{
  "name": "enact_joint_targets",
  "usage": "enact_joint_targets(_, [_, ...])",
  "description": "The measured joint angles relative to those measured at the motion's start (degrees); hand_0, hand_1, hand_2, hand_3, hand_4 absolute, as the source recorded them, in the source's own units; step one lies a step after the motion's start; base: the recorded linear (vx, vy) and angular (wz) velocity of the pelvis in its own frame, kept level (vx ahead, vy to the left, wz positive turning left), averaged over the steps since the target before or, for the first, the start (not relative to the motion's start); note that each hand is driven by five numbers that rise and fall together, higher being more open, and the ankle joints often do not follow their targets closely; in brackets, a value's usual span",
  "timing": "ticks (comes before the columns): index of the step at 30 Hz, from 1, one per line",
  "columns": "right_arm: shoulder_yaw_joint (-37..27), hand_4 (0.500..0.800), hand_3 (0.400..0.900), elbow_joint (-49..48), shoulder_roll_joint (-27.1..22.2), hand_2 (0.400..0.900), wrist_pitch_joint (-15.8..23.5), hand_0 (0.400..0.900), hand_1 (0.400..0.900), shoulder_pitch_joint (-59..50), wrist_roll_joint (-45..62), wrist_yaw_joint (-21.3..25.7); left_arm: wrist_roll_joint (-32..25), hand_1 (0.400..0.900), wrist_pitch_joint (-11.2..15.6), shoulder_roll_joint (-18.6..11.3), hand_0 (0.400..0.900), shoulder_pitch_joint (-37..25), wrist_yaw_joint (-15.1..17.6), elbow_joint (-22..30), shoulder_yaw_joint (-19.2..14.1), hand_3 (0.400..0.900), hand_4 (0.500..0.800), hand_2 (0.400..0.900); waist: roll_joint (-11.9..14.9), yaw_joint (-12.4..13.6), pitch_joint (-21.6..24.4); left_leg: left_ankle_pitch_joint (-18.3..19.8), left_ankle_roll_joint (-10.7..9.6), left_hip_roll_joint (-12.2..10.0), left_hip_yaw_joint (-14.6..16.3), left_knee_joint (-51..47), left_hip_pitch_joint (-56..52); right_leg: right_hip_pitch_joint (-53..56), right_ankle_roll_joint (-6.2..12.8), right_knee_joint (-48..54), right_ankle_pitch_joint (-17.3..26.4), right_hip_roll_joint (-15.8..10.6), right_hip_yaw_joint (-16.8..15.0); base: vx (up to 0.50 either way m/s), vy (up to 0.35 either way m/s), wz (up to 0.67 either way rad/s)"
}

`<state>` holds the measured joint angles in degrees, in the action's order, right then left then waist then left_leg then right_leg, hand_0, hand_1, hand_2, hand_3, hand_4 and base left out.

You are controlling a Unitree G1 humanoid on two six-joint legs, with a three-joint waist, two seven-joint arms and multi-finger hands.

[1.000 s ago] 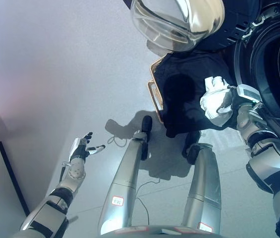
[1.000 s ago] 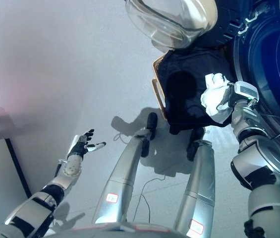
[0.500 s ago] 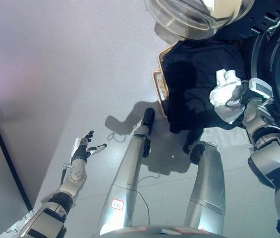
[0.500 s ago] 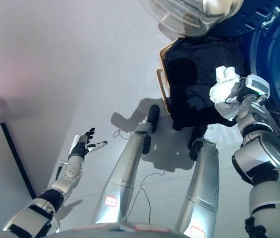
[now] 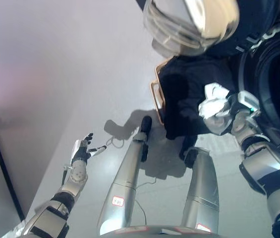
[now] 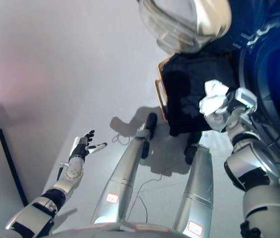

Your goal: Put the clothes in the basket into the washing machine.

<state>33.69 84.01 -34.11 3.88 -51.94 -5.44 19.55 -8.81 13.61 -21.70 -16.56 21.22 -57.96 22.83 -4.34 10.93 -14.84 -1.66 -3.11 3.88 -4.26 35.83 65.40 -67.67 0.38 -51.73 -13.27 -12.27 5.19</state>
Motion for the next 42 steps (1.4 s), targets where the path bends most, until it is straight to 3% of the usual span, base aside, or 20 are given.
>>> enact_joint_targets(3, [-4.84, 0.500, 0.400, 0.43, 1.67, 0.400, -0.15, 0.400, 0.400, 2.68, 3.19, 0.14, 0.48, 0.900, -0.05, -0.01, 0.900, 1.05, 0.05, -0.25, 0.02, 0.900, 0.800, 0.900, 0.25, -0.11, 0.05, -0.72, 0.33, 0.08, 0.04, -4.14, -5.85, 5.60, 0.48, 3.68, 0.44, 0.10, 0.29, 0.06, -0.016, -0.07])
enact_joint_targets(7, [-17.36, 0.500, 0.400, -0.04, 2.06, 0.400, 0.47, 0.400, 0.400, 4.73, 16.63, 1.14, 1.15, 0.900, -0.10, 0.02, 0.900, 2.31, 0.03, -1.35, -0.03, 0.900, 0.800, 0.900, 0.35, -0.20, -0.01, -1.82, 1.08, -0.33, 0.69, -9.11, -12.90, 12.44, 1.22, 9.33, 1.91, 0.81, 0.08, 0.08, 0.024, -0.19])
enact_joint_targets(12, [-35.09, 0.500, 0.400, -0.97, 5.12, 0.400, 5.62, 0.400, 0.400, 7.16, 45.20, 3.05, 2.06, 0.900, -1.30, 0.94, 0.900, 6.68, 0.02, -2.46, 0.24, 0.900, 0.800, 0.900, -0.08, -0.42, -0.08, -3.92, 2.25, -0.78, 2.52, -18.19, -23.99, 22.36, 2.23, 18.43, 4.73, 1.40, -0.37, 0.03, 0.071, -0.23])
enact_joint_targets(14, [-39.87, 0.500, 0.400, -1.11, 7.12, 0.400, 7.35, 0.400, 0.400, 7.98, 53.56, 3.33, 2.24, 0.900, -2.12, 1.52, 0.900, 7.54, 0.02, -2.30, 0.92, 0.900, 0.800, 0.900, -0.50, -0.87, 0.01, -4.33, 2.56, -0.97, 2.90, -21.13, -27.71, 25.61, 2.49, 21.51, 5.51, 1.85, -1.08, 0.08, 0.063, -0.26])
enact_joint_targets(16, [-43.16, 0.500, 0.400, -3.62, 9.40, 0.400, 10.57, 0.400, 0.400, 8.21, 62.42, 4.28, 2.21, 0.900, -4.52, 2.86, 0.900, 6.28, 0.52, -6.21, 2.46, 0.900, 0.800, 0.900, -1.62, -1.31, 0.12, -4.43, 3.03, -0.87, 3.39, -22.32, -29.63, 27.63, 2.88, 23.31, 6.08, 1.92, -1.55, 0.06, 0.021, -0.03])
enact_joint_targets(18, [-48.74, 0.500, 0.400, -5.07, 11.17, 0.400, 12.68, 0.400, 0.400, 8.03, 70.03, 3.26, 2.23, 0.900, -4.40, 3.77, 0.900, 6.25, 0.29, -6.05, 2.56, 0.900, 0.800, 0.900, -2.75, -1.64, 0.45, -5.18, 3.45, -0.73, 4.01, -24.39, -31.10, 28.71, 3.34, 24.83, 6.91, 1.91, -2.02, 0.04, 0.011, 0.05])
enact_joint_targets(23, [-54.41, 0.500, 0.400, -5.40, 10.67, 0.400, 16.59, 0.400, 0.400, 7.34, 79.77, 4.55, 2.08, 0.900, -4.47, 5.56, 0.900, 5.87, -0.67, -5.86, 2.67, 0.900, 0.800, 0.900, -7.32, -1.01, 2.10, -6.41, 3.73, -0.44, 3.85, -27.69, -33.98, 30.94, 3.66, 26.27, 7.10, 1.49, -1.57, 0.02, 0.033, 0.07])
enact_joint_targets(30, [-55.71, 0.500, 0.400, -6.05, 0.23, 0.400, 18.45, 0.400, 0.400, 2.56, 78.36, 9.17, 1.97, 0.900, -4.23, 5.52, 0.900, 9.22, -2.42, -4.72, 2.60, 0.900, 0.800, 0.900, -15.01, 1.41, 6.67, -8.42, 3.09, 0.08, 2.66, -32.25, -36.19, 30.86, 3.87, 25.28, 6.34, 0.96, -1.22, 0.03, 0.002, 0.09])
enact_joint_targets(36, [-52.92, 0.500, 0.400, -8.10, -9.14, 0.400, 19.02, 0.400, 0.400, -1.73, 73.14, 9.91, 1.47, 0.900, -3.35, 5.12, 0.900, 13.39, -4.12, -3.52, 2.40, 0.900, 0.800, 0.900, -16.41, 1.65, 7.16, -9.22, 2.91, -0.03, 1.95, -32.46, -35.94, 29.88, 3.57, 23.50, 5.32, 0.97, -0.84, 0.04, -0.056, 0.05])
enact_joint_targets(38, [-51.76, 0.500, 0.400, -7.38, -9.85, 0.400, 19.66, 0.400, 0.400, -2.53, 72.00, 8.91, 1.47, 0.900, -3.35, 5.18, 0.900, 14.41, -4.70, -3.50, 2.42, 0.900, 0.800, 0.900, -16.37, 1.54, 7.13, -9.26, 2.66, -0.20, 1.80, -32.47, -35.90, 29.71, 3.21, 23.22, 5.23, 1.07, -0.62, 0.04, -0.054, 0.06])
enact_joint_targets(39, [-51.23, 0.800, 0.900, -7.32, -10.13, 0.900, 19.09, 0.900, 0.900, -2.52, 71.80, 8.79, 1.47, 0.900, -3.40, 5.18, 0.900, 14.53, -4.87, -3.54, 2.40, 0.900, 0.800, 0.900, -16.36, 1.49, 7.12, -9.21, 2.56, -0.21, 1.58, -32.57, -35.80, 29.55, 3.08, 22.92, 5.01, 1.05, -0.47, 0.08, -0.097, 0.14])
enact_joint_targets(42, [-50.68, 0.800, 0.900, -7.02, -10.43, 0.900, 16.77, 0.900, 0.900, -2.62, 71.81, 7.52, 1.45, 0.900, -3.32, 5.18, 0.900, 14.53, -5.45, -3.31, 2.29, 0.900, 0.800, 0.900, -15.89, 1.37, 6.74, -9.35, 1.98, -0.49, 1.10, -33.65, -35.70, 29.02, 2.81, 22.56, 4.85, 1.19, 0.07, 0.03, -0.063, 0.05])
